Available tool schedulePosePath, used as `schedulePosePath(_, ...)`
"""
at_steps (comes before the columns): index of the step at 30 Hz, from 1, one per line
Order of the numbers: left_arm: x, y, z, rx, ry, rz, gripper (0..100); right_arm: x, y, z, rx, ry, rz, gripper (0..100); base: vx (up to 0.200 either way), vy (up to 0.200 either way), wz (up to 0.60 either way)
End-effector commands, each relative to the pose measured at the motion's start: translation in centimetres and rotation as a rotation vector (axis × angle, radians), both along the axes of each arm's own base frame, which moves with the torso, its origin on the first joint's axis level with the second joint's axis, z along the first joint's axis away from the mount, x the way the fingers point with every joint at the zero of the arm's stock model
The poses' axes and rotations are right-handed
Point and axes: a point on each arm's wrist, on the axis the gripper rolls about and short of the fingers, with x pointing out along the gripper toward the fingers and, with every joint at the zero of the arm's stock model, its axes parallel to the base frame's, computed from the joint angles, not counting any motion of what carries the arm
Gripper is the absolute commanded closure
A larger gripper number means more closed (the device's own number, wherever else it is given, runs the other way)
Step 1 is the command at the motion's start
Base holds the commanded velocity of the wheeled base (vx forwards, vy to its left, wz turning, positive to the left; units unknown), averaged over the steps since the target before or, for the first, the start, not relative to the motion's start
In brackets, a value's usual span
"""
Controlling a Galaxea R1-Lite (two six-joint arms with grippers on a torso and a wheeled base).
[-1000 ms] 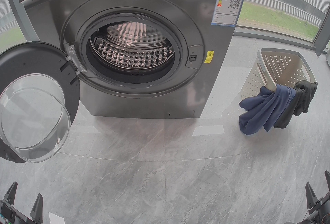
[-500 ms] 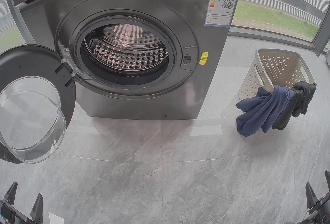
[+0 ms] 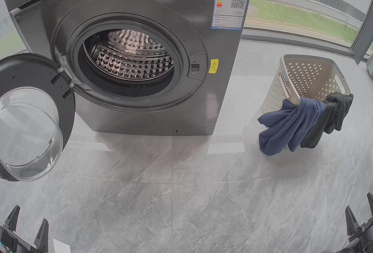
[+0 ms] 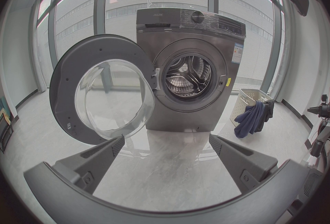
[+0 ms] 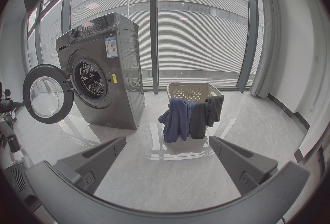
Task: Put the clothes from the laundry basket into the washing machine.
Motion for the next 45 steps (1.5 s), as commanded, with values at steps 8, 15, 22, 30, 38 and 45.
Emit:
schedulePosePath(8,0.03,0.0,-0.46,0.0,0.003,0.0,0,0.07,0.01,-0.48,0.001,0.011,0.004,0,0.0,-0.05,-0.45)
schedulePosePath(15,0.03,0.0,-0.46,0.0,0.003,0.0,0,0.07,0.01,-0.46,0.001,0.01,0.004,0,0.0,-0.2,0.0)
schedulePosePath(22,0.03,0.0,-0.46,0.0,0.003,0.0,0,0.07,0.01,-0.46,0.001,0.01,0.002,0,0.0,-0.2,0.0)
schedulePosePath(30,0.03,0.0,-0.47,0.0,0.004,0.0,0,0.07,0.01,-0.46,0.001,0.01,0.002,0,0.0,-0.075,0.0)
schedulePosePath(38,0.03,0.0,-0.47,0.0,0.004,0.0,0,0.07,0.01,-0.46,0.001,0.01,0.002,0,0.025,0.0,0.0)
schedulePosePath(45,0.03,0.0,-0.47,0.0,0.004,0.0,0,0.07,0.01,-0.46,0.001,0.01,0.002,0,0.143,0.0,0.0)
